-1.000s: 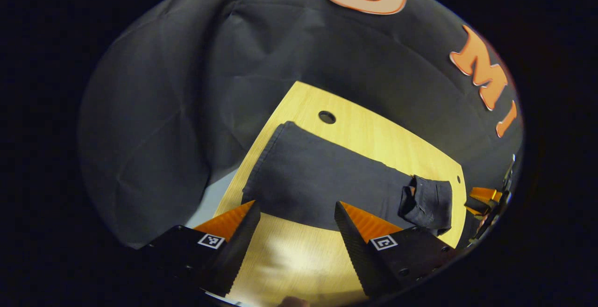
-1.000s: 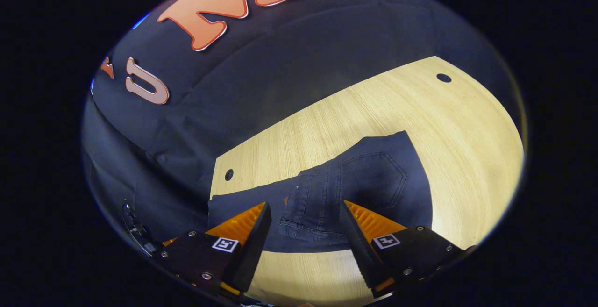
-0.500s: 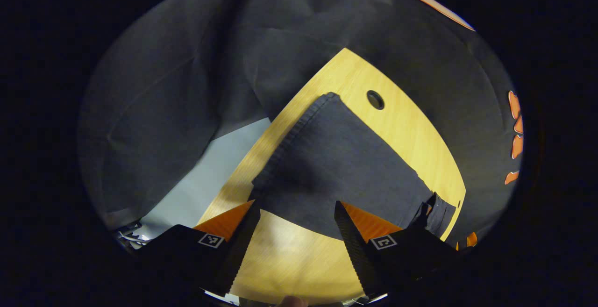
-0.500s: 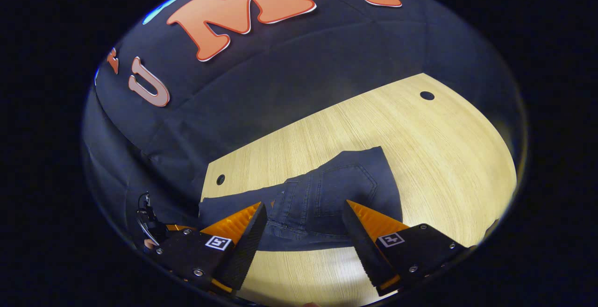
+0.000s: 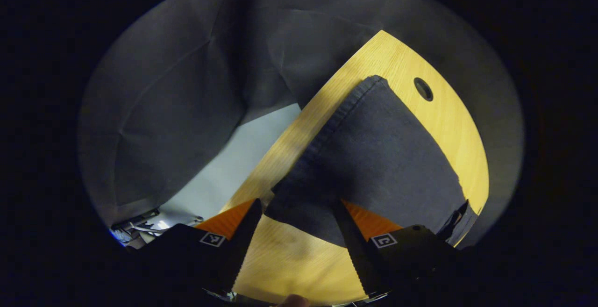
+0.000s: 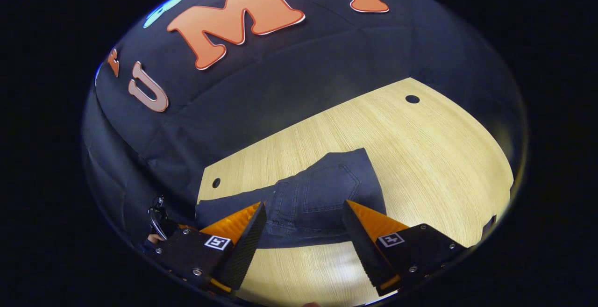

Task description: Grasp the waist and the cuffs of the jeans and fold them to make the two legs overlap; first hold the waist and fold one-third of the jeans toward the cuffs, then hold the cuffs and fold the remaining one-third in the same direction to finish folding.

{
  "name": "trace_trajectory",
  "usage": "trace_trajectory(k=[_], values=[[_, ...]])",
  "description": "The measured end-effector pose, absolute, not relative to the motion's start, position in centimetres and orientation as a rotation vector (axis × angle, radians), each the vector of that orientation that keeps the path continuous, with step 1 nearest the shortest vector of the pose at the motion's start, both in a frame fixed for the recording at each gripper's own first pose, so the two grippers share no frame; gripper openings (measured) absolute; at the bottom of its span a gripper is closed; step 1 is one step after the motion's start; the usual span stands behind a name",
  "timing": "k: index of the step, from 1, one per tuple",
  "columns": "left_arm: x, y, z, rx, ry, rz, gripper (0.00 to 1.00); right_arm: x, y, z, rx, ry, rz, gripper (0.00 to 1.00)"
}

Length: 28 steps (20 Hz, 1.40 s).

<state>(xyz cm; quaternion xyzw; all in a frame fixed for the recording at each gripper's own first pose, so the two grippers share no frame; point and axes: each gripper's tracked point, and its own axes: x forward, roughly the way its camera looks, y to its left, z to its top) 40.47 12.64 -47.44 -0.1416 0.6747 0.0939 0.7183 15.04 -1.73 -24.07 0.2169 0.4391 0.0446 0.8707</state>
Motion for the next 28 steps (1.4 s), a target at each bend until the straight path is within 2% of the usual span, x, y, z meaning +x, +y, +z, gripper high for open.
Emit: trace_trajectory(k=[4,5,9,10,11,14,21,28], values=[[40.5,12.1,-47.9,-0.263,1.481,0.257,0.95,14.9,-2.3,-23.6,0.458,0.913,0.094,0.99],[40.6,12.0,-47.4,-0.271,1.471,0.248,0.90,15.1,-2.4,-23.4,0.463,0.907,0.098,0.99],[40.6,10.1,-47.4,-0.274,1.399,0.111,0.21,15.4,-3.3,-23.2,0.468,0.900,0.116,0.99],[40.2,9.9,-47.2,-0.312,1.398,0.111,0.19,15.5,-3.5,-23.0,0.466,0.895,0.126,0.99],[40.2,9.4,-46.2,-0.341,1.381,0.093,0.14,15.6,-3.9,-23.0,0.465,0.895,0.132,0.99],[40.7,9.0,-43.1,-0.372,1.287,0.073,0.14,16.0,-4.7,-22.7,0.464,0.885,0.143,0.99],[41.0,4.6,-34.4,-0.252,1.096,-0.071,0.13,17.0,-5.9,-21.5,0.401,0.818,0.192,0.99],[41.5,-1.2,-27.2,-0.232,0.983,-0.202,0.13,17.5,-6.6,-21.2,0.338,0.808,0.235,0.99]])
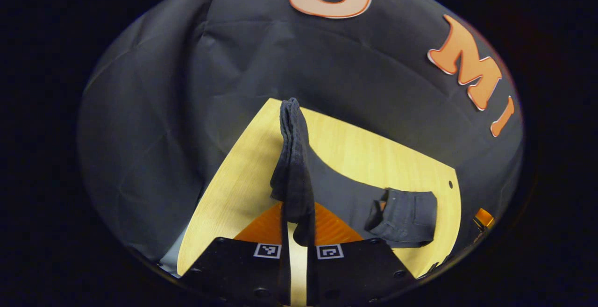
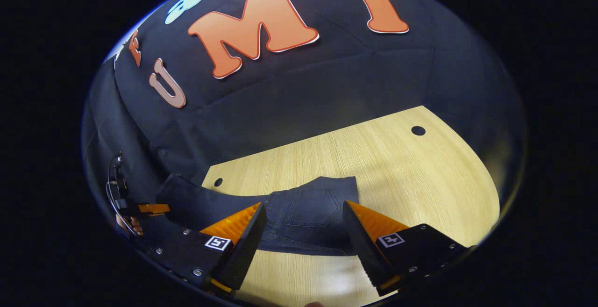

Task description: Grasp the waist and the cuffs of the jeans and fold them to make the two legs overlap; first hold the waist and fold one-third of the jeans toward the cuffs, then hold the cuffs and fold the remaining one-third in the same direction to finish folding.

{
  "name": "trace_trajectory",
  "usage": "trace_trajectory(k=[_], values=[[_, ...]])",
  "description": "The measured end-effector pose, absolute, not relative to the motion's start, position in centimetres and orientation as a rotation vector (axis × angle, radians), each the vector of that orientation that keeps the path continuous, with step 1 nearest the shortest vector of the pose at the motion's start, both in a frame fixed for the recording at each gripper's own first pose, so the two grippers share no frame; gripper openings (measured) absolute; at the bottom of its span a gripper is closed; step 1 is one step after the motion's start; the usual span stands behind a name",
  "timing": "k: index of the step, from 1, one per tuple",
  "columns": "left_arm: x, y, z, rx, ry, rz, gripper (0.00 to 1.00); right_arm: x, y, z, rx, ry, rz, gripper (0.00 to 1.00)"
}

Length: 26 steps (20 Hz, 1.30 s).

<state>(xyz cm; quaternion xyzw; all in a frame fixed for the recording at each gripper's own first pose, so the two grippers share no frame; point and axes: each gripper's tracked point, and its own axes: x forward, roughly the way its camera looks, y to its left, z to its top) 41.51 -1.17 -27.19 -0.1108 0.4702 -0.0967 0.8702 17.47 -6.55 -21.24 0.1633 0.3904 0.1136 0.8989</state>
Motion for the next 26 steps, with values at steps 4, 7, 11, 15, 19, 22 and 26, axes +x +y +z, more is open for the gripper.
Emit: trace_trajectory(k=[4,7,11,15,19,22,26], values=[[41.2,-6.1,-23.5,-0.214,0.929,-0.302,0.13,17.7,-7.2,-21.3,0.331,0.800,0.248,0.98],[40.4,-9.6,-21.8,-0.186,0.901,-0.373,0.13,17.9,-8.2,-21.4,0.308,0.790,0.243,0.98],[39.5,-14.0,-20.5,-0.153,0.885,-0.448,0.13,18.6,-9.5,-21.1,0.274,0.747,0.239,0.99],[38.1,-19.0,-19.9,-0.123,0.875,-0.530,0.13,19.0,-10.6,-20.9,0.213,0.717,0.252,0.98],[36.2,-24.1,-19.6,-0.092,0.882,-0.616,0.13,19.5,-11.3,-21.1,0.193,0.707,0.271,0.98],[35.4,-27.0,-19.9,-0.067,0.893,-0.666,0.13,19.9,-12.0,-21.4,0.184,0.707,0.277,0.98],[33.8,-30.9,-21.2,-0.035,0.926,-0.721,0.13,20.4,-13.1,-21.9,0.186,0.711,0.287,0.98]])
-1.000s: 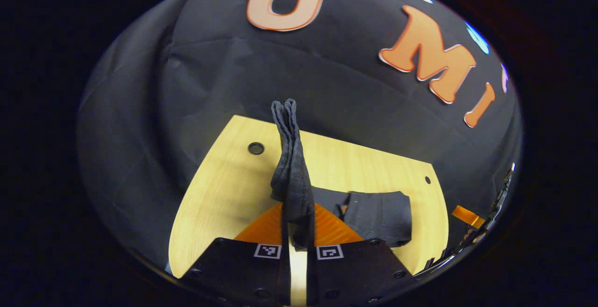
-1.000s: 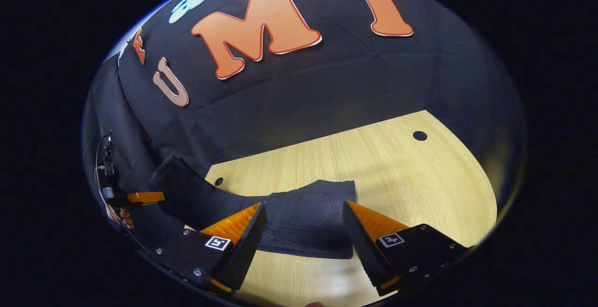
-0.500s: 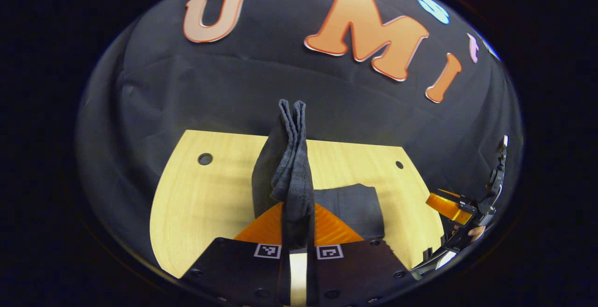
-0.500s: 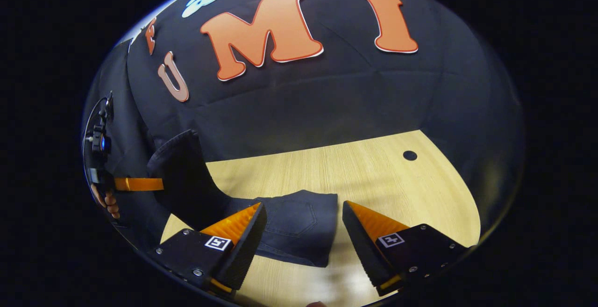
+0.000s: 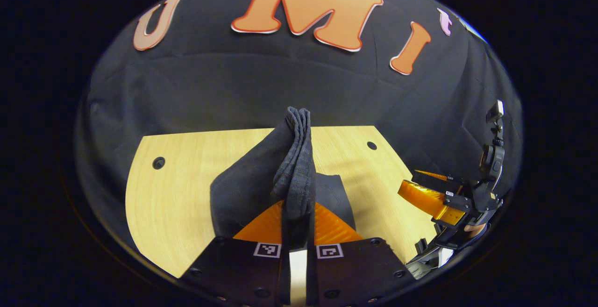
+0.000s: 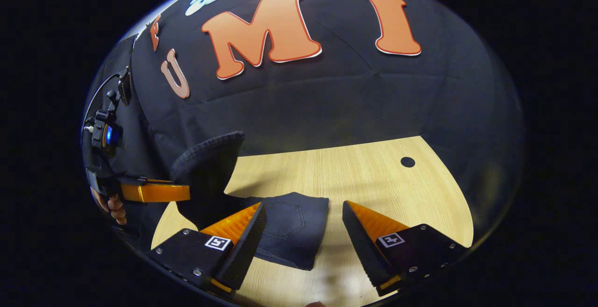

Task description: Grasp the waist and the cuffs of the jeans and fold them to make the two legs overlap; first hold the waist and fold one-third of the jeans toward the cuffs, then hold the cuffs and fold the remaining one-third in the same direction to finish folding.

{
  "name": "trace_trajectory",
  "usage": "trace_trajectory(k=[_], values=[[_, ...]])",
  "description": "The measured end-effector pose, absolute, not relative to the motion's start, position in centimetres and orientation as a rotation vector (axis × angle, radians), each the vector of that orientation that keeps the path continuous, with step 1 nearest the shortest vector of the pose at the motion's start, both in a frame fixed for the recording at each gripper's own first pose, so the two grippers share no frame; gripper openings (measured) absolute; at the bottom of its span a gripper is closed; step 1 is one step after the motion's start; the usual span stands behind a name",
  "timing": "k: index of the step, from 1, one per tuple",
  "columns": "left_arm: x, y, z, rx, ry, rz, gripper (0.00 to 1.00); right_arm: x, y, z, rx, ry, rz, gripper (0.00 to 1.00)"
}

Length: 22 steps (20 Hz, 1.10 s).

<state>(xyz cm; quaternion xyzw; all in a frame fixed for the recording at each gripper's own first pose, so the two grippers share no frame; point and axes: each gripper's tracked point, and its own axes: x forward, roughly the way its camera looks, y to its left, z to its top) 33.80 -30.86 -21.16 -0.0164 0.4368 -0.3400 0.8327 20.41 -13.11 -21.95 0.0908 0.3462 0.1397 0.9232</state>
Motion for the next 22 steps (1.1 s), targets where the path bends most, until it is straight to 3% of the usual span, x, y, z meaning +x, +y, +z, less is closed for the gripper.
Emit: trace_trajectory(k=[12,15,17,20,22], values=[[29.8,-39.4,-26.8,0.085,1.023,-0.841,0.14,21.3,-16.3,-22.8,0.178,0.710,0.260,0.99],[28.3,-40.1,-28.1,0.084,1.075,-0.859,0.24,21.5,-16.3,-22.9,0.181,0.709,0.259,0.99],[27.0,-41.2,-27.4,-0.003,1.100,-0.899,0.42,21.7,-16.3,-22.9,0.184,0.707,0.255,0.99],[28.0,-40.3,-26.5,-0.018,1.052,-0.893,0.57,21.8,-16.2,-22.4,0.188,0.688,0.254,0.98],[29.4,-38.9,-24.9,-0.019,0.980,-0.867,0.56,21.8,-16.4,-21.6,0.165,0.655,0.236,0.98]])
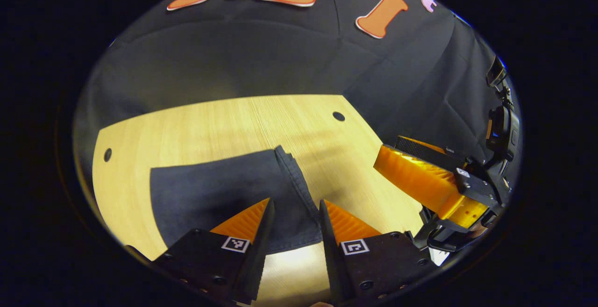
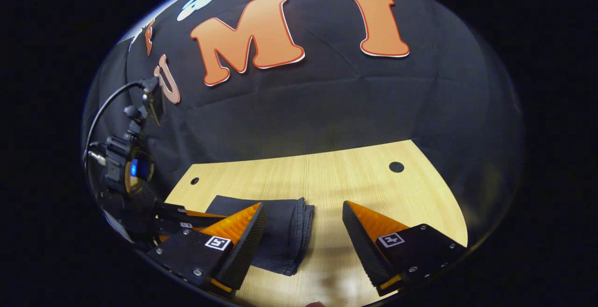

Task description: Grasp the waist and the cuffs of the jeans and fold them to make the two legs overlap; first hold the waist and fold one-third of the jeans toward the cuffs, then hold the cuffs and fold the remaining one-third in the same direction to finish folding.

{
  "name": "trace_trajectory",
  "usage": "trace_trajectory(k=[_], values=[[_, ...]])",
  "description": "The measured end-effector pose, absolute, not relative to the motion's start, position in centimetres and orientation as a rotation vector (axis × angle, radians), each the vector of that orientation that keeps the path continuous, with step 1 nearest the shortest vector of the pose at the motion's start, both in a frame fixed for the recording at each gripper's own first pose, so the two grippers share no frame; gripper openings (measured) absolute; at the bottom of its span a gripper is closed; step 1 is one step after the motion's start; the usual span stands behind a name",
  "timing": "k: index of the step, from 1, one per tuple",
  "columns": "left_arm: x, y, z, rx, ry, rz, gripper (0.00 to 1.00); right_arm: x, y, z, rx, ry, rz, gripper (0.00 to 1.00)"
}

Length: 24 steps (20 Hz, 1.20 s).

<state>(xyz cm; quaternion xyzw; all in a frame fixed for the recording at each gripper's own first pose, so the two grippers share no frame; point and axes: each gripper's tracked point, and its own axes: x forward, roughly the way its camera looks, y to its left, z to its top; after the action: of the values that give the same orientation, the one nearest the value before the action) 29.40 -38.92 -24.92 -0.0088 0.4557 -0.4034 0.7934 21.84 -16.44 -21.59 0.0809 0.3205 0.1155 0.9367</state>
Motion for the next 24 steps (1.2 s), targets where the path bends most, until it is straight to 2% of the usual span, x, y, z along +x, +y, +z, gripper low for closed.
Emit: trace_trajectory(k=[2,4,8,9,10,12,13,15,18,24], values=[[30.9,-37.0,-22.9,-0.023,0.887,-0.843,0.71,22.2,-16.2,-19.8,0.121,0.587,0.228,0.98],[33.1,-34.9,-21.5,0.011,0.797,-0.785,0.94,22.8,-15.8,-17.8,0.083,0.512,0.203,0.98],[35.3,-31.6,-18.1,0.022,0.621,-0.664,0.94,22.7,-14.0,-13.5,0.033,0.361,0.204,0.98],[35.2,-31.3,-18.3,0.028,0.594,-0.621,0.99,22.5,-13.5,-12.5,0.024,0.333,0.210,0.98],[35.3,-30.7,-18.1,0.032,0.561,-0.582,0.95,22.1,-13.1,-11.5,0.019,0.307,0.213,0.98],[35.8,-29.7,-18.0,0.020,0.478,-0.516,0.95,21.5,-12.3,-9.8,0.020,0.257,0.232,1.00],[35.7,-29.5,-17.7,0.005,0.436,-0.491,0.96,21.2,-11.9,-9.1,0.022,0.236,0.244,0.98],[35.7,-29.7,-16.9,-0.019,0.342,-0.442,1.00,20.6,-10.7,-8.4,0.017,0.216,0.267,0.98],[35.5,-29.5,-14.3,-0.035,0.204,-0.384,0.99,19.6,-9.6,-8.1,0.006,0.198,0.286,0.98],[35.0,-28.6,-12.9,-0.085,0.082,-0.314,0.99,18.6,-8.1,-7.6,0.010,0.141,0.312,0.98]])
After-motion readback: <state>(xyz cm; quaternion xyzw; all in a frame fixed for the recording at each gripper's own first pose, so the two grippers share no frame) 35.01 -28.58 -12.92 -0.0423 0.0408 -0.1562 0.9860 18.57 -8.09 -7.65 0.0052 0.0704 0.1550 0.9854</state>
